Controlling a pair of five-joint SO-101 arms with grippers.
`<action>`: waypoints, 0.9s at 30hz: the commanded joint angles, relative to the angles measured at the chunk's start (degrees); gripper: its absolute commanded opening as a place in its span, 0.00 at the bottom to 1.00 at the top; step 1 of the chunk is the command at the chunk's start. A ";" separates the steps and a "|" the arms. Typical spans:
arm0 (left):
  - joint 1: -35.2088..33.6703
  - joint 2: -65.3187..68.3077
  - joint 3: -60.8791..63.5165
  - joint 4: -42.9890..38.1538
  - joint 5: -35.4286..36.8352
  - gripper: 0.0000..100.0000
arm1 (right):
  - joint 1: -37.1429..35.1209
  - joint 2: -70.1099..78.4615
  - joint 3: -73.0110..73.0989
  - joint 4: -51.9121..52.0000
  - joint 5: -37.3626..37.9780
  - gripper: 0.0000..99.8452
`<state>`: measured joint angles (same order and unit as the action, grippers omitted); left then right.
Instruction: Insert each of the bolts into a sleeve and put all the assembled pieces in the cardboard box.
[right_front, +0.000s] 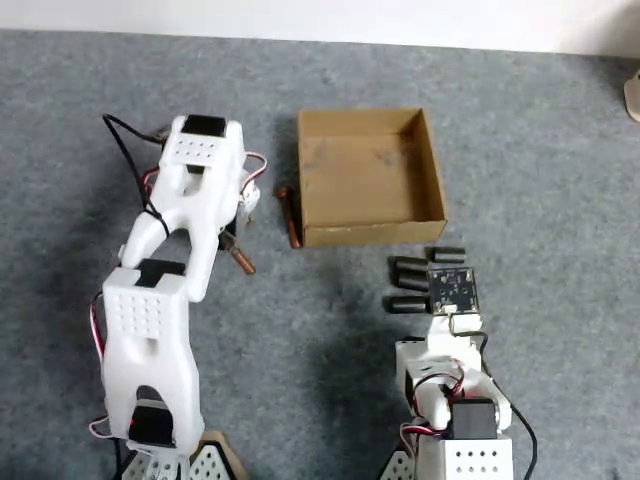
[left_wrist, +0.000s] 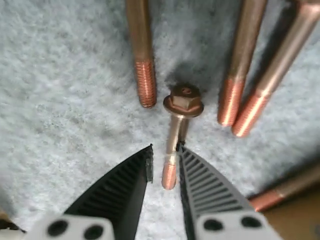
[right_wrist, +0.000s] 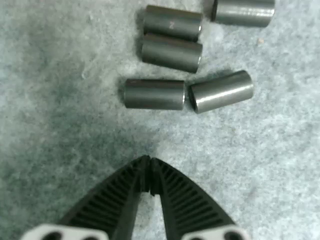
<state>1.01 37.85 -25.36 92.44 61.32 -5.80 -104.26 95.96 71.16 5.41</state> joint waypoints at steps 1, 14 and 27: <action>-0.04 -0.40 -2.95 0.70 0.97 0.13 | 0.40 -0.75 8.57 -0.04 -0.44 0.01; -2.51 0.22 -3.21 0.18 1.05 0.14 | 0.40 -0.75 8.57 -0.04 -0.35 0.01; -3.12 8.31 -0.22 -8.00 1.14 0.13 | 0.40 -0.75 8.57 -0.04 -0.44 0.01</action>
<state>-1.63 44.88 -25.54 86.20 62.02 -5.80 -104.26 95.96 71.16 5.41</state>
